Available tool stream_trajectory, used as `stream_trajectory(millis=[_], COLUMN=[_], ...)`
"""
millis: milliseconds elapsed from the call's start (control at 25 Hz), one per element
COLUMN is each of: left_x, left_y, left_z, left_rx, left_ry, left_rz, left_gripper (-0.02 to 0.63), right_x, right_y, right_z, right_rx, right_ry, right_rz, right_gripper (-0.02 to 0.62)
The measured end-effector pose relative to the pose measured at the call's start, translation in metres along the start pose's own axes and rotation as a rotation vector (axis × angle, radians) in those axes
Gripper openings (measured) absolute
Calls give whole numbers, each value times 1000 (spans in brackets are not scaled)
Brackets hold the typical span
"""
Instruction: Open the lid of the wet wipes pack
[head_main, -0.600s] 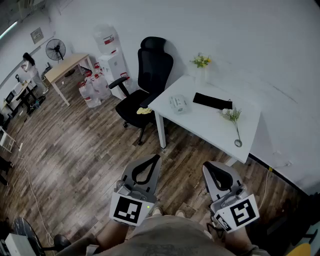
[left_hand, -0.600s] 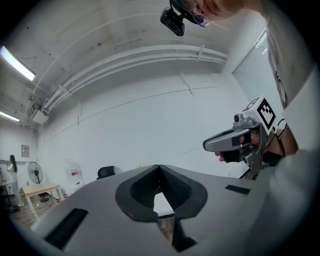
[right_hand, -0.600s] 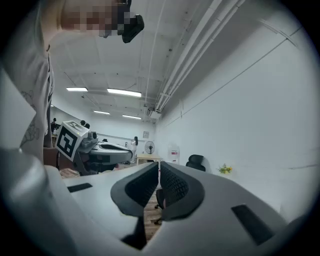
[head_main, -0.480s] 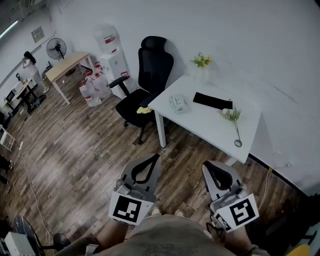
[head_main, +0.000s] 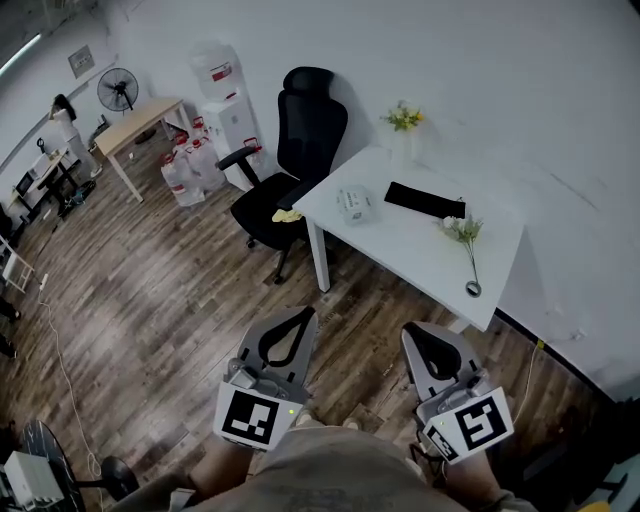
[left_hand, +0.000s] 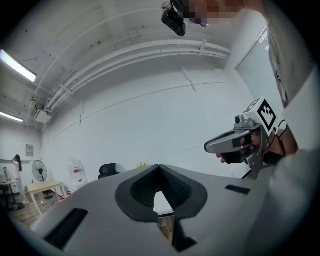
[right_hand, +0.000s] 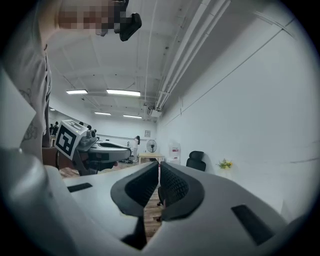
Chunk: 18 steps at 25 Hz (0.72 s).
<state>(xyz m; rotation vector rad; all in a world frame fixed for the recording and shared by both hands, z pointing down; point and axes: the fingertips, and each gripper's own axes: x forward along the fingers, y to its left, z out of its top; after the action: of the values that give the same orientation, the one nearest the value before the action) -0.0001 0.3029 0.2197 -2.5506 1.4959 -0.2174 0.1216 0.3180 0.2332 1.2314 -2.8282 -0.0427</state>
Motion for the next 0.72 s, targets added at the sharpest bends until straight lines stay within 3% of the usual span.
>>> stream_trajectory(millis=[240, 320, 360, 720], left_x=[12, 17, 19, 55], left_y=[-9, -7, -6, 10], left_z=[-11, -12, -13, -33], left_rx=[2, 0, -3, -8], left_ry=[30, 34, 36, 34], left_rz=[20, 32, 38, 63], left_gripper=[17, 17, 17, 17], right_x=[-6, -6, -6, 21], right_y=[-22, -33, -38, -70], right_z=[-8, -7, -7, -31], right_rx=[44, 60, 61, 25], right_ry=[-44, -64, -72, -34], right_rz=[-21, -47, -57, -59], right_gripper=[38, 186, 204, 204])
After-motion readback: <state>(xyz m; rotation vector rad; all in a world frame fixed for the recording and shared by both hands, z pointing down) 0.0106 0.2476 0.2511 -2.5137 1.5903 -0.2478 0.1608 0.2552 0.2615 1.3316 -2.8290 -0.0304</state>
